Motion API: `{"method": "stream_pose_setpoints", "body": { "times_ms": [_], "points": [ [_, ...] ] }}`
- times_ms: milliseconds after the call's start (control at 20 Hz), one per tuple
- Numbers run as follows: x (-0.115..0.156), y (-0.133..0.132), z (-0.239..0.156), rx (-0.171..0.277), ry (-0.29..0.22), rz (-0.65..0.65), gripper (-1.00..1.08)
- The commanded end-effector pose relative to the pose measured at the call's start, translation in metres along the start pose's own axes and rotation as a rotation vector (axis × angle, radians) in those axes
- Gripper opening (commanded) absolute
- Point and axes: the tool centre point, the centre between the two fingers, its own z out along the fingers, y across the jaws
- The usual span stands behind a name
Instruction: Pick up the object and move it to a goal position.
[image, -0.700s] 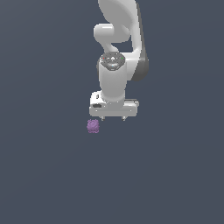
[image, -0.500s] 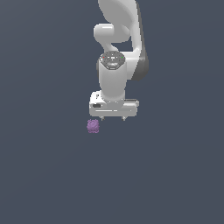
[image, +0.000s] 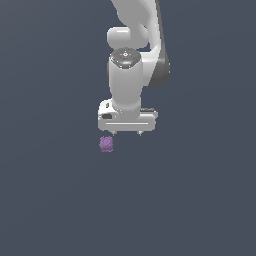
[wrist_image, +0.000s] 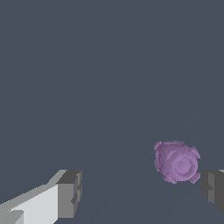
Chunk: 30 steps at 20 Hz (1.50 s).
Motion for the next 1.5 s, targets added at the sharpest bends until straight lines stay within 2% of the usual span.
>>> {"method": "stream_pose_setpoints", "body": {
  "times_ms": [0,350,950,1200,1450],
  "points": [
    [0.000,0.000,0.001,0.000,-0.001,-0.001,1.00],
    [-0.006,0.020,0.020,0.000,-0.004,-0.006,1.00],
    [-0.040,0.092,0.090,-0.003,-0.015,-0.023,1.00],
    [-0.048,0.105,0.102,-0.005,-0.018,-0.026,1.00],
    [-0.048,0.105,0.103,-0.005,-0.019,-0.025,1.00]
  ]
}}
